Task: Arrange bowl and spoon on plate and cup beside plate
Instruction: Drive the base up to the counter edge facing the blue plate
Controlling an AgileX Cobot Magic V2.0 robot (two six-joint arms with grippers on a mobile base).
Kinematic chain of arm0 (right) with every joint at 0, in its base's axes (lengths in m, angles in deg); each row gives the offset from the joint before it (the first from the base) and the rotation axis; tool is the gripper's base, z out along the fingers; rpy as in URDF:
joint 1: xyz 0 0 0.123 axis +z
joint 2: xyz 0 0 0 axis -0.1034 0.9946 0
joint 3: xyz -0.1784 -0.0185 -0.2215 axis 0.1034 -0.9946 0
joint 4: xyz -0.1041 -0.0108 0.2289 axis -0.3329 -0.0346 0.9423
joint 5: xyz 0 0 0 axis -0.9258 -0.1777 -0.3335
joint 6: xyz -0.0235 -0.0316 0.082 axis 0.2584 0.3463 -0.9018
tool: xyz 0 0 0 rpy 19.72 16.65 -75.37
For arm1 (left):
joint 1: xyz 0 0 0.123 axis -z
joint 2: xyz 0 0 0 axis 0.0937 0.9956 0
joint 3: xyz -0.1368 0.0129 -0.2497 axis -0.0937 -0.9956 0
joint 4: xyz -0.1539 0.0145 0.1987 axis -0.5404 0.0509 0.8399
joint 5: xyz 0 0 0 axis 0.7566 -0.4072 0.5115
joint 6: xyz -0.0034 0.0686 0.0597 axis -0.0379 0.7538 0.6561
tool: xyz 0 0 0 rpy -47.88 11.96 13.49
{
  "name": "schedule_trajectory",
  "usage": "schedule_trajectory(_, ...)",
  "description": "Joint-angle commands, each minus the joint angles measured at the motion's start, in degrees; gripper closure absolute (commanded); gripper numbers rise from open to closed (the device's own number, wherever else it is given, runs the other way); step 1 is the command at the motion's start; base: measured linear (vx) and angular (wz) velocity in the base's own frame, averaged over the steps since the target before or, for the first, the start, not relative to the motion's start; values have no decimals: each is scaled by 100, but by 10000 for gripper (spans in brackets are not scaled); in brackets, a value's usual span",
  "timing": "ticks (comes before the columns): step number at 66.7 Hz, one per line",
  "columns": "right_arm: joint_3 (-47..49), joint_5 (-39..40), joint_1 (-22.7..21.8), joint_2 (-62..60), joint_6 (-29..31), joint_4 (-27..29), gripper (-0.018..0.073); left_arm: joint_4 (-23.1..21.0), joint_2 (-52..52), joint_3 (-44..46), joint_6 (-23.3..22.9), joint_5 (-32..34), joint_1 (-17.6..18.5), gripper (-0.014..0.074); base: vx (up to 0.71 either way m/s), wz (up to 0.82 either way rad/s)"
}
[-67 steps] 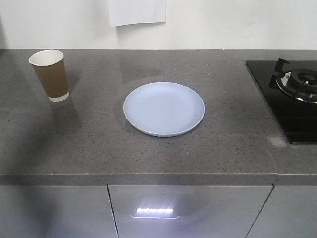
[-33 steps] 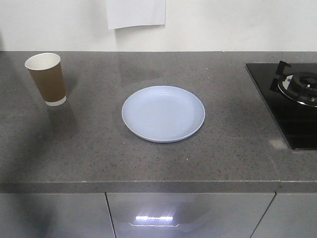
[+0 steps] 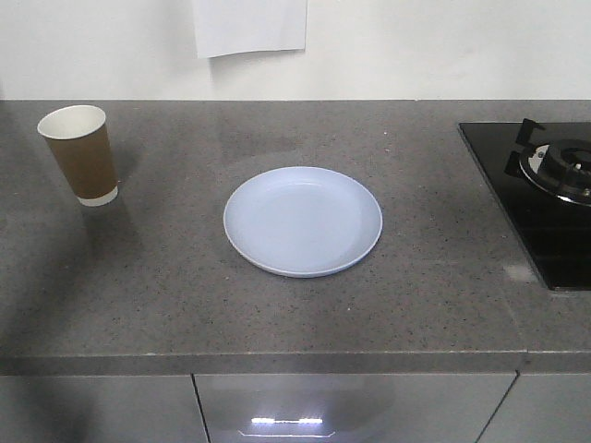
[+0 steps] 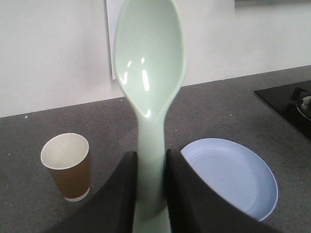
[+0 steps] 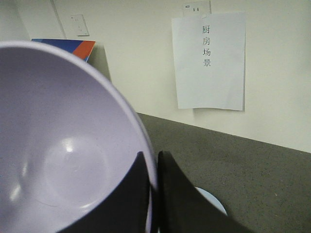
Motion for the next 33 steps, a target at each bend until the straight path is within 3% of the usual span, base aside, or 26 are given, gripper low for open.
schedule_trajectory(1, 153, -22, -8, -95, 41, 339, 566, -110, -48, 148, -1, 355, 24, 602, 4, -1)
schedule_trajectory(33, 153, -22, -8, -95, 41, 339, 566, -110, -48, 148, -1, 355, 24, 602, 4, 0)
